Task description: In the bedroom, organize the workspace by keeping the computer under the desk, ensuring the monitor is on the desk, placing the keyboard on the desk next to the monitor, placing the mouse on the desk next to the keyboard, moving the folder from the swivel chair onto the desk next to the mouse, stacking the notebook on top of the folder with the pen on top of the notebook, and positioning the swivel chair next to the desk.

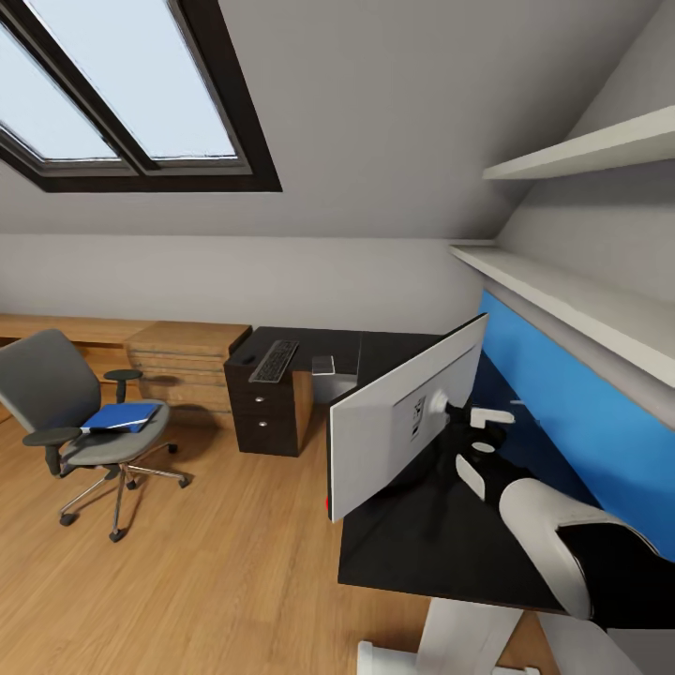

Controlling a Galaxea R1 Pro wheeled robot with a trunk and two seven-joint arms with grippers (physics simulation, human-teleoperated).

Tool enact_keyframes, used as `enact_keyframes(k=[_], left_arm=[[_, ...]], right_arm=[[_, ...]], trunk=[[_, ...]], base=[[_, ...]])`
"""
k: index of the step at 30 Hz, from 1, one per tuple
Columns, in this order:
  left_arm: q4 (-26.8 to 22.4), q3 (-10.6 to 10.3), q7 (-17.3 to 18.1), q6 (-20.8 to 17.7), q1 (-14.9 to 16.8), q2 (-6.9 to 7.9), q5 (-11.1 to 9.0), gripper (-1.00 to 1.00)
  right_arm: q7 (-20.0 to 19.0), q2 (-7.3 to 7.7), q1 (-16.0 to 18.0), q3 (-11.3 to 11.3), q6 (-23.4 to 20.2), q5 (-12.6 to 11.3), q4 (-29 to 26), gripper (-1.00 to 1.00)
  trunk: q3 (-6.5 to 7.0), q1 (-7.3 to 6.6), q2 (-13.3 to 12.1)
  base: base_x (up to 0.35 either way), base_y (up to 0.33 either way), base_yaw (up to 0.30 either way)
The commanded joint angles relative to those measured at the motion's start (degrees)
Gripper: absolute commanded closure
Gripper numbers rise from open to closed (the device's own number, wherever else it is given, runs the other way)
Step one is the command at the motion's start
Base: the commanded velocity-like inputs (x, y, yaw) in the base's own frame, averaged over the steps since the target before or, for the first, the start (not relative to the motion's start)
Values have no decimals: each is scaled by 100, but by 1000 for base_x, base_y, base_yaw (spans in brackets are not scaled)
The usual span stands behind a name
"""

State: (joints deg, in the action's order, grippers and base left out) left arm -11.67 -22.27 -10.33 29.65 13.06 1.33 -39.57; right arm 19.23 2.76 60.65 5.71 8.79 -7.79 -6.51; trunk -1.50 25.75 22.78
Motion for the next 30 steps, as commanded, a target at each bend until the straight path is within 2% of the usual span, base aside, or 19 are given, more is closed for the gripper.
enact_keyframes(k=[1, 6, 16, 19, 24, 26, 30], left_arm=[[-8, -54, -48, 8, 4, 2, -11, -100], [-10, -50, -48, -2, 4, 6, -15, -100], [-10, -49, -47, 1, 4, -1, -14, -100], [-10, -49, -44, 4, 4, -1, -15, -100], [-10, -56, -42, 0, 4, -8, -15, -100], [-10, -54, -42, -2, 4, -5, -15, -100], [-10, -50, -44, 16, 4, -5, -15, -100]], right_arm=[[-63, 5, 5, 48, 227, -65, 308, -100], [-113, 7, -63, 43, 560, -79, 709, -100], [-133, -23, -700, 47, 845, -86, 782, -100], [-216, -27, -766, 46, 881, -102, 787, -100], [-531, -31, -890, 51, 989, -331, 786, -100], [-616, -37, -1009, 52, 1303, -399, 783, -100], [-634, -41, -1046, 57, 1351, -418, 776, -100]], trunk=[[-13, 4, 14], [-13, 4, 14], [-13, 4, 14], [-13, 4, 14], [-13, 4, 14], [-13, 4, 14], [-13, 4, 14]], base=[[0, 0, 0], [0, 0, 0], [0, 0, 0], [0, 0, 0], [0, 0, 0], [0, 0, 0], [0, 0, 0]])
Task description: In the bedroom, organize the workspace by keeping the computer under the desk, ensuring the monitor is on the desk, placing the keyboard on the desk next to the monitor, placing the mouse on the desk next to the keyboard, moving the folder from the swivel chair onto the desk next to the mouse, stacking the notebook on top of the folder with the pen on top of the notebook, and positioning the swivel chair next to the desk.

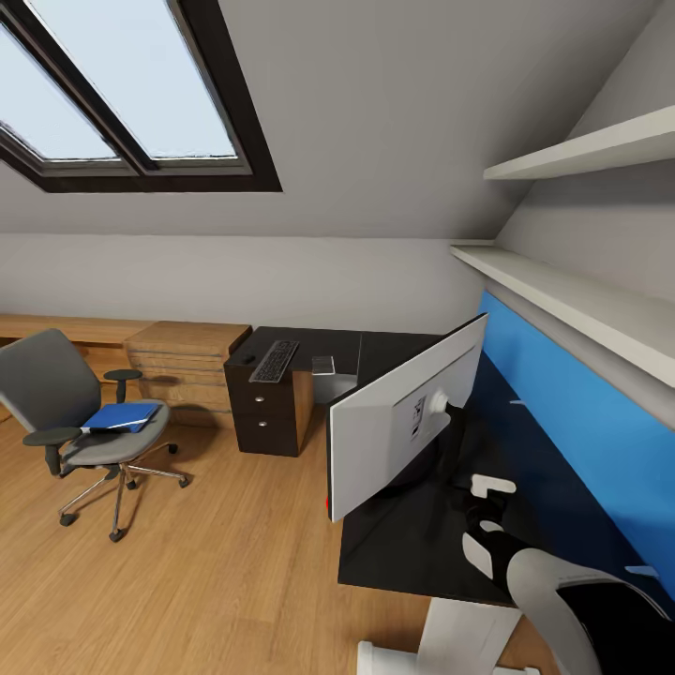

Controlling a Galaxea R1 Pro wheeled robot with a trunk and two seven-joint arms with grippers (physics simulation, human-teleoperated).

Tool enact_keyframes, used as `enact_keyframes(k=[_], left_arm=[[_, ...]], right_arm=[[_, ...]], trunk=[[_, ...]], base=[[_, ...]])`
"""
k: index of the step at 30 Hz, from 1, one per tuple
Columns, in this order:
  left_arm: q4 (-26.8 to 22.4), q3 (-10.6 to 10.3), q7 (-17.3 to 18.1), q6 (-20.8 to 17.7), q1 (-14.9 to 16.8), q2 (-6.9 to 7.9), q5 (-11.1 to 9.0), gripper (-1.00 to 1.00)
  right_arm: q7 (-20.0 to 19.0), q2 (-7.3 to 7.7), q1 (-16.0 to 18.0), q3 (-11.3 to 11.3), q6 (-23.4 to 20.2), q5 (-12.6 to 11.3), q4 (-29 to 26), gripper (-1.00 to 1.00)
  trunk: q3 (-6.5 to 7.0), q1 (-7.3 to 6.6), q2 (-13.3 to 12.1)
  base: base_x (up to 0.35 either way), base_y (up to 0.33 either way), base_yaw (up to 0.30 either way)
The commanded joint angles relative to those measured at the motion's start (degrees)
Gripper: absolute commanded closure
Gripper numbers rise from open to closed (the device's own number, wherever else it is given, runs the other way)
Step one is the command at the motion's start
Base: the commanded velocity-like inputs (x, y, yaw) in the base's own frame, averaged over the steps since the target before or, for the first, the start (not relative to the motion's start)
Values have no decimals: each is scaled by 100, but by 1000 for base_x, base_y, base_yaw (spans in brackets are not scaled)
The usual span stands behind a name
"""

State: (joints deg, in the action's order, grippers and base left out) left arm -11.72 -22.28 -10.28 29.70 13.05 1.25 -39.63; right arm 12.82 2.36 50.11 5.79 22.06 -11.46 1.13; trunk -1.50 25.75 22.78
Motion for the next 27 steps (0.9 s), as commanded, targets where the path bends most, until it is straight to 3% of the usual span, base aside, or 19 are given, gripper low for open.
enact_keyframes(k=[1, 9, 14, 16, 18, 27], left_arm=[[-5, -49, -49, 14, 4, 2, -9, -100], [-5, -48, -45, 26, 4, 1, -9, -100], [-5, -51, -45, 27, 4, -4, -9, -100], [-5, -52, -46, 27, 4, -25, -8, -100], [1, -49, -58, 27, 4, -139, 4, -100], [15, -48, -68, 20, 4, -185, 0, -100]], right_arm=[[5, -2, 6, 51, 21, -50, 12, -100], [1, -49, 0, 45, 82, -49, 10, -100], [1, -38, -1, 40, 91, -42, 10, -100], [1, -32, -1, 38, 99, -38, 10, -100], [1, -16, -1, 38, 150, -40, 4, -100], [1, -8, -1, 45, 192, -30, -7, -100]], trunk=[[-14, 4, 13], [-14, 4, 13], [-14, 4, 13], [-14, 4, 13], [-14, 4, 13], [-14, 4, 13]], base=[[0, 0, 0], [0, 0, 0], [204, 0, 0], [83, 0, 0], [191, 0, 0], [106, -3, 0]])
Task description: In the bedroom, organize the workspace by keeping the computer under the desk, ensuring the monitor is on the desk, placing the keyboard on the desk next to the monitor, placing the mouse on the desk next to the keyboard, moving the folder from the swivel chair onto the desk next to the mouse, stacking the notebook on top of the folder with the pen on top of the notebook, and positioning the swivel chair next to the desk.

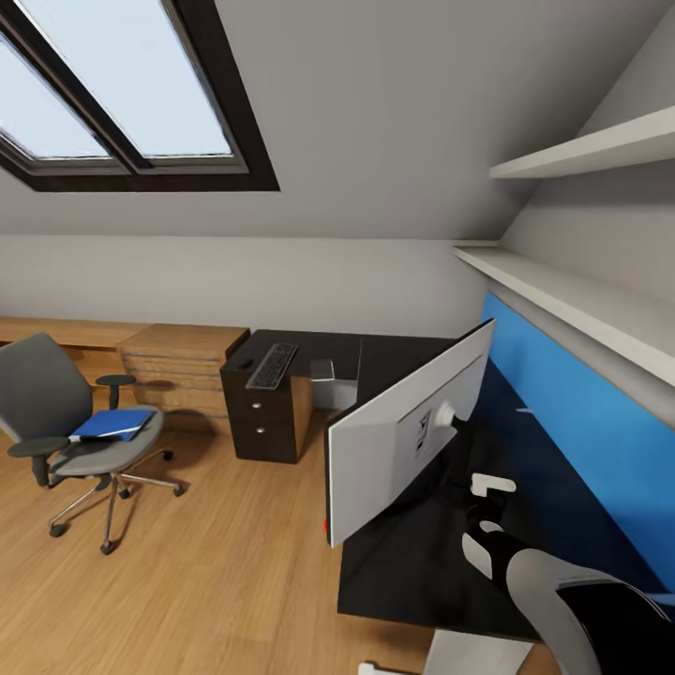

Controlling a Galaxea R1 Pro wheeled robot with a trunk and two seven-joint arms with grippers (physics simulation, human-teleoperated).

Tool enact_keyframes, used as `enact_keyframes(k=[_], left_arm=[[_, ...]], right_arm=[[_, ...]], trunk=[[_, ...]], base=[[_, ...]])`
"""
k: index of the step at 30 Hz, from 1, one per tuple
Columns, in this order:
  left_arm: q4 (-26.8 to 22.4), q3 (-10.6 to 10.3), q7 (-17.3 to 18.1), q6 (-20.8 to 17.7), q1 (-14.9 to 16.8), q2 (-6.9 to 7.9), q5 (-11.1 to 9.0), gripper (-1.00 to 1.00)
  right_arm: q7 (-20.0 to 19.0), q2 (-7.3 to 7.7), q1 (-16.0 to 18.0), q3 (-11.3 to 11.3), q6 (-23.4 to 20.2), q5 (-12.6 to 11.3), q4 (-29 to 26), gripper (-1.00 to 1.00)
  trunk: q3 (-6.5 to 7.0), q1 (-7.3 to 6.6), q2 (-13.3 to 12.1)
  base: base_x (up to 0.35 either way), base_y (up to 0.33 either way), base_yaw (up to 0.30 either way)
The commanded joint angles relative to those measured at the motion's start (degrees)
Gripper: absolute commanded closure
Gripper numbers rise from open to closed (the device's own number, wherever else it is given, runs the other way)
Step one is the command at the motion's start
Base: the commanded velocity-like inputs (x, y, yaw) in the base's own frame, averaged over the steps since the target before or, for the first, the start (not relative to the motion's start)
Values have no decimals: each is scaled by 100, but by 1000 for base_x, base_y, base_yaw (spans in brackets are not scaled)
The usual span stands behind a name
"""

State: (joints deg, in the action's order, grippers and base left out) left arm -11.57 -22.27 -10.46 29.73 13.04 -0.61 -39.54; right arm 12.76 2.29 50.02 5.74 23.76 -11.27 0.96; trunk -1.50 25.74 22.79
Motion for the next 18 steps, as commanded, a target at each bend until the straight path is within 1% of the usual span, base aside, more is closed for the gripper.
enact_keyframes(k=[1, 5, 10, 13, 18], left_arm=[[1, -49, -50, 16, 6, 1, -12, -100], [4, -49, -47, 9, 6, 0, -17, -100], [6, -49, -44, 7, 6, -5, -19, -100], [6, -49, -44, 12, 6, -8, -19, -100], [6, -48, -44, 14, 6, -9, -19, -100]], right_arm=[[7, -1, 8, 50, 22, -48, 10, -100], [7, 1, 8, 54, 23, -44, 4, -100], [7, 9, 8, 58, 35, -44, -3, -100], [7, 44, 8, 59, 152, -51, -2, -100], [7, 65, 8, 59, 198, -58, 0, -100]], trunk=[[-13, 5, 13], [-13, 5, 13], [-13, 5, 13], [-13, 5, 13], [-13, 5, 13]], base=[[96, -54, 0], [103, -72, 0], [27, -19, 0], [99, -43, 0], [36, -16, 0]])
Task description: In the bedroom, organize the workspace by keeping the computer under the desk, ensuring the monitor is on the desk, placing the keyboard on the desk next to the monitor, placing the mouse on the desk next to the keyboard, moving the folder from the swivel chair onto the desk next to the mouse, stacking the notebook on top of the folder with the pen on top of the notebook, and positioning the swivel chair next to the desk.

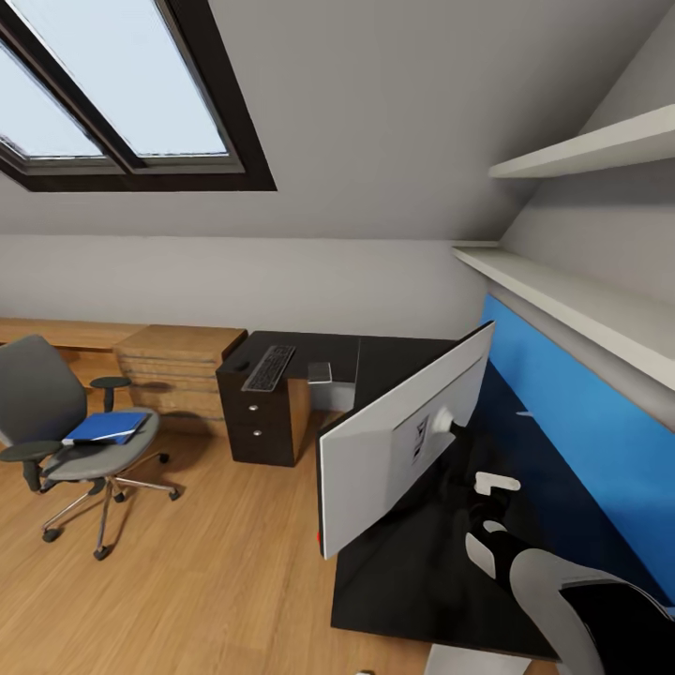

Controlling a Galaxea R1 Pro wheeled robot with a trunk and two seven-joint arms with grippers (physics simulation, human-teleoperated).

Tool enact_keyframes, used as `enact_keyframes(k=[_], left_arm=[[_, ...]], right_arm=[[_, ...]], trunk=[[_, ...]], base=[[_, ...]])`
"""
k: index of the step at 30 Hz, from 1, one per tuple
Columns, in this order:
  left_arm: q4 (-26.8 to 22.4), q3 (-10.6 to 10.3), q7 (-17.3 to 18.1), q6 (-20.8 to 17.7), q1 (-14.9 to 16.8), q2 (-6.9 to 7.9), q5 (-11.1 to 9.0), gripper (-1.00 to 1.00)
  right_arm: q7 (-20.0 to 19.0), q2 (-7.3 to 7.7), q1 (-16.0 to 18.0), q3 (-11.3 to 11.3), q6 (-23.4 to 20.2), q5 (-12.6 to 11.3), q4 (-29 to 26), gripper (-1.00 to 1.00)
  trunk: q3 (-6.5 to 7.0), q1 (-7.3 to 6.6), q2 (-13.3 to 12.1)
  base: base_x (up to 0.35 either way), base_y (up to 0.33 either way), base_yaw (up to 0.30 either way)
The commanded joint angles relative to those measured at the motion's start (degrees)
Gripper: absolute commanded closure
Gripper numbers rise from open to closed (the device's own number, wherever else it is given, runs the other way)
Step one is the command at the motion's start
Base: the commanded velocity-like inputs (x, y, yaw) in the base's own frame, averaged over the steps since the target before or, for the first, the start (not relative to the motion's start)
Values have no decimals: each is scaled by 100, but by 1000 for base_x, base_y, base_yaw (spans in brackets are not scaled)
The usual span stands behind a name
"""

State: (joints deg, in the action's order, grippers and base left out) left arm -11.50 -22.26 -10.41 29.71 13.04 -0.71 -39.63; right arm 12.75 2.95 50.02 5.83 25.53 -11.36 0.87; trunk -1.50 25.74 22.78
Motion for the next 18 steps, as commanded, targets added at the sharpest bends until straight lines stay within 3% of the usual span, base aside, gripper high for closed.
enact_keyframes(k=[1, 18], left_arm=[[1, -49, -49, 17, 6, 1, -10, -100], [2, -41, -49, 19, 6, 18, -3, -100]], right_arm=[[8, 0, 7, 50, 23, -49, 9, -100], [8, 4, 7, 51, 30, -42, 16, -100]], trunk=[[-14, 4, 13], [-14, 4, 13]], base=[[11, -5, 0], [96, -1, 0]])
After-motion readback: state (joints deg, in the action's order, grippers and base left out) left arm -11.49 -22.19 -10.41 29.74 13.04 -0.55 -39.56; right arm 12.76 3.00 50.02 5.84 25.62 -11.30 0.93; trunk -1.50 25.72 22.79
